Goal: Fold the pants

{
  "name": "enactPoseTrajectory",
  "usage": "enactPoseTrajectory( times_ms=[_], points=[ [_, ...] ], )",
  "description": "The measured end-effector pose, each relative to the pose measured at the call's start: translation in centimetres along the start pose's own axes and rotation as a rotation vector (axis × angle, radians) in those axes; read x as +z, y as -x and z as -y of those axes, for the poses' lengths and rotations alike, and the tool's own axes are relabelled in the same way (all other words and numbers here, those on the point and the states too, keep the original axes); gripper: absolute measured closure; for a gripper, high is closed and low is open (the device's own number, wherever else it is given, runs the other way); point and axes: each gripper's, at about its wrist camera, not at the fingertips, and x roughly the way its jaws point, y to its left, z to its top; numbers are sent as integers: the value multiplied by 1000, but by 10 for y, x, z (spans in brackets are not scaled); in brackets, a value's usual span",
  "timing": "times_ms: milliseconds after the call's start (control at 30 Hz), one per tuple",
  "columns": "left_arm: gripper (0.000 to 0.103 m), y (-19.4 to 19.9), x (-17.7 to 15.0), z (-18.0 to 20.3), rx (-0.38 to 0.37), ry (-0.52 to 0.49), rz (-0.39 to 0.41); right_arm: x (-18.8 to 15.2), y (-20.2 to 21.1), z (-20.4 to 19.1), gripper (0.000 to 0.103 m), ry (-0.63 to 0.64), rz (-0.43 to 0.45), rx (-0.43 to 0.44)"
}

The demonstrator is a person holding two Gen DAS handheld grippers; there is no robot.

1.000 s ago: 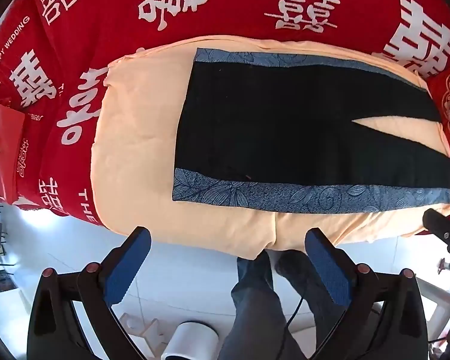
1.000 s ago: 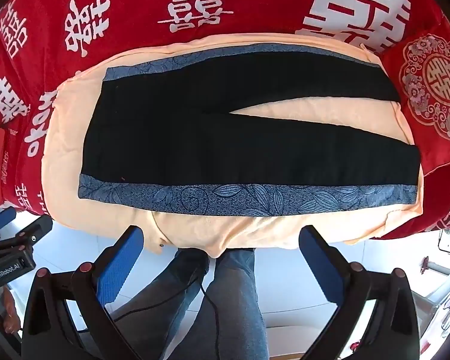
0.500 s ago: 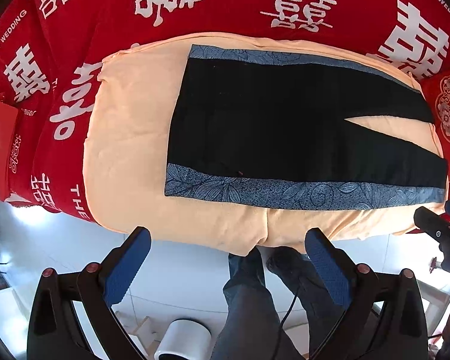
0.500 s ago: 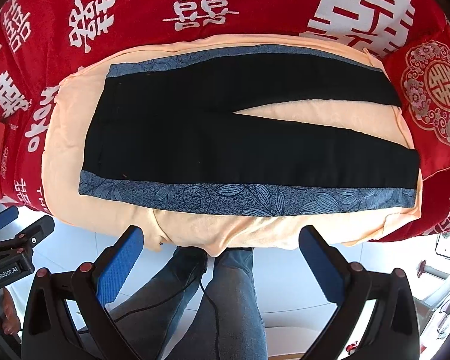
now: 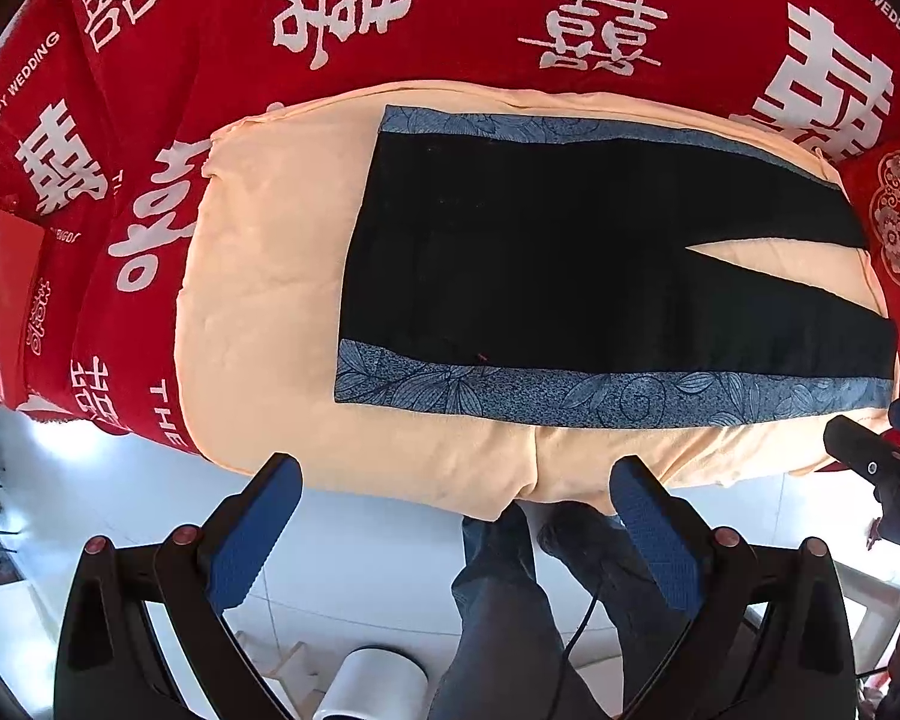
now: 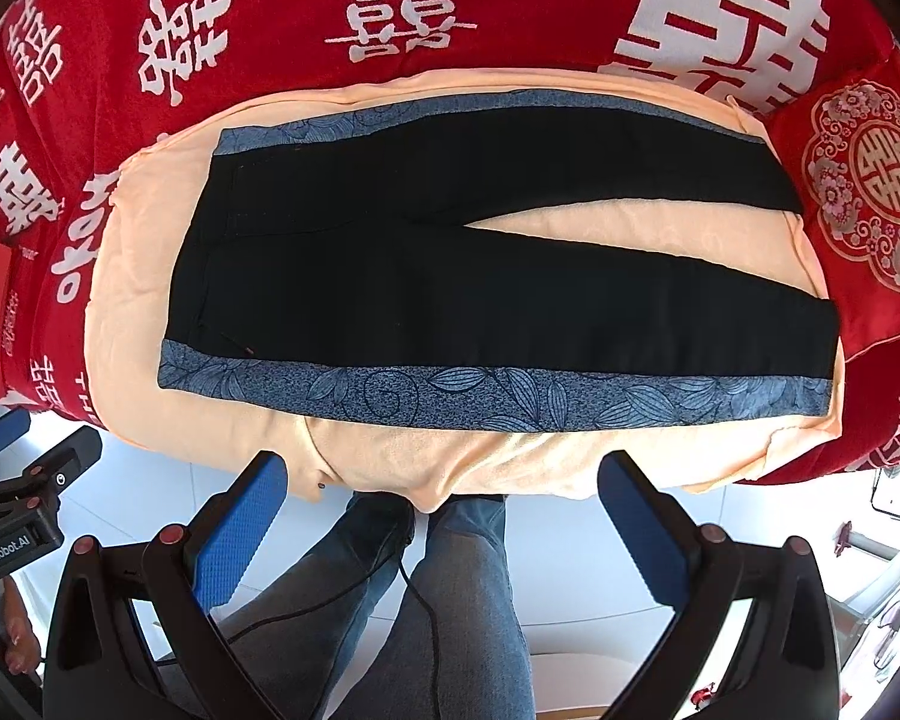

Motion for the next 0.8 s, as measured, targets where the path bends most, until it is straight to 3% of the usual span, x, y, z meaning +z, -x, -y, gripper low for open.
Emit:
enactPoseTrajectory(
  times_ms=[800],
  points=[
    [0, 1, -4, 12, 20, 20, -4, 0, 0, 8, 0, 12, -3, 13]
  ],
)
